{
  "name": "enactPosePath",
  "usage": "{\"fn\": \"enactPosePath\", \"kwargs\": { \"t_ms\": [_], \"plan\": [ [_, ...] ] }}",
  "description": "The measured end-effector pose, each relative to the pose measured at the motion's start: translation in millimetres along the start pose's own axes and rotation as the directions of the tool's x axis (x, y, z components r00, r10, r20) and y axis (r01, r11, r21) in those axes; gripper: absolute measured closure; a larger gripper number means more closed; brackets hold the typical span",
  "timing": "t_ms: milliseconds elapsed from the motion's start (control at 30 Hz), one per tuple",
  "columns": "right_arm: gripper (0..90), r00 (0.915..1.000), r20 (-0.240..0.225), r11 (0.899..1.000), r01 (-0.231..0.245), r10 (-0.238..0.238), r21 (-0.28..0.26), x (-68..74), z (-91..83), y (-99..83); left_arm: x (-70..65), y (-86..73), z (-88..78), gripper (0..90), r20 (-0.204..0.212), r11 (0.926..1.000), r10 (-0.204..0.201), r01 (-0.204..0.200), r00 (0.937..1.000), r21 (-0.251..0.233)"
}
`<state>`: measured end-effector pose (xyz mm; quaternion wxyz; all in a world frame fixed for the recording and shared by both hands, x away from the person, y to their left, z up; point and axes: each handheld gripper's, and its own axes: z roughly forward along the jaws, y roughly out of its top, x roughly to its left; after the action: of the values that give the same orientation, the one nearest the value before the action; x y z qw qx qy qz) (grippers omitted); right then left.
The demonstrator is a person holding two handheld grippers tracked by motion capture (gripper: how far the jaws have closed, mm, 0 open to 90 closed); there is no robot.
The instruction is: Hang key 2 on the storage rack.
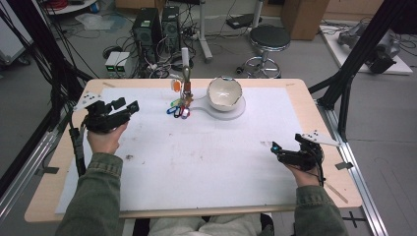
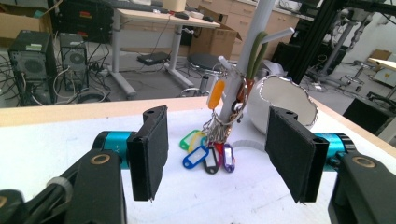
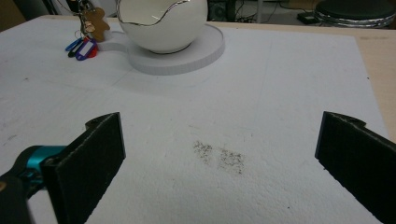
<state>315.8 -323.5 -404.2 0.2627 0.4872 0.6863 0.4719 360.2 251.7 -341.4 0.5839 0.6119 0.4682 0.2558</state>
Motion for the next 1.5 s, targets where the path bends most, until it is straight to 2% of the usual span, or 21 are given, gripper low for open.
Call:
{"fn": "enactPosePath", "kwargs": {
  "t_ms": [267,433,633,800,933,1067,1300,1500],
  "plan": [
    [0.6,1.0,-0.002,1.0,-0.001,0.001,0.0,-0.5,0.3,-0.5,4.6,-11.9,-9.7,39.1,-0.027,1.0,0.0,0.0,0.9996,0.001],
    [0.6,1.0,-0.003,1.0,-0.005,0.005,0.002,-0.1,0.0,-0.6,5.8,-19.1,-13.5,33.9,-0.047,0.9999,0.015,-0.015,0.9988,0.006],
    [0.6,1.0,-0.002,1.0,-0.007,0.007,0.002,-0.4,0.1,-1.0,10.2,-29.8,-20.5,29.2,-0.072,1.0,-0.003,0.003,0.9974,0.003],
    [0.6,0.9999,-0.004,1.0,-0.011,0.011,0.005,-0.5,0.4,-1.8,18.5,-37.7,-26.4,22.5,-0.098,0.9989,-0.047,0.048,0.994,0.001],
    [0.6,0.9999,-0.004,1.0,-0.014,0.014,0.006,-0.3,0.1,-1.9,21.8,-39.9,-31.7,18.1,-0.117,0.9985,-0.054,0.052,0.9917,-0.016],
    [0.6,0.9999,-0.002,1.0,-0.011,0.011,0.003,-0.9,-0.1,-2.0,23.7,-40.0,-37.8,14.4,-0.12,0.9988,-0.044,0.041,0.9918,-0.029],
    [0.6,0.9998,-0.001,1.0,-0.018,0.018,0.005,-0.7,-0.1,-2.4,30.7,-43.8,-49.2,8.3,-0.16,0.9979,-0.051,0.044,0.9858,-0.047],
    [0.6,0.9998,-0.003,1.0,-0.021,0.021,-0.001,-1.2,-0.2,-2.2,38.2,-48.7,-63.0,6.4,-0.225,0.9965,-0.06,0.045,0.9725,-0.071]
  ]
}}
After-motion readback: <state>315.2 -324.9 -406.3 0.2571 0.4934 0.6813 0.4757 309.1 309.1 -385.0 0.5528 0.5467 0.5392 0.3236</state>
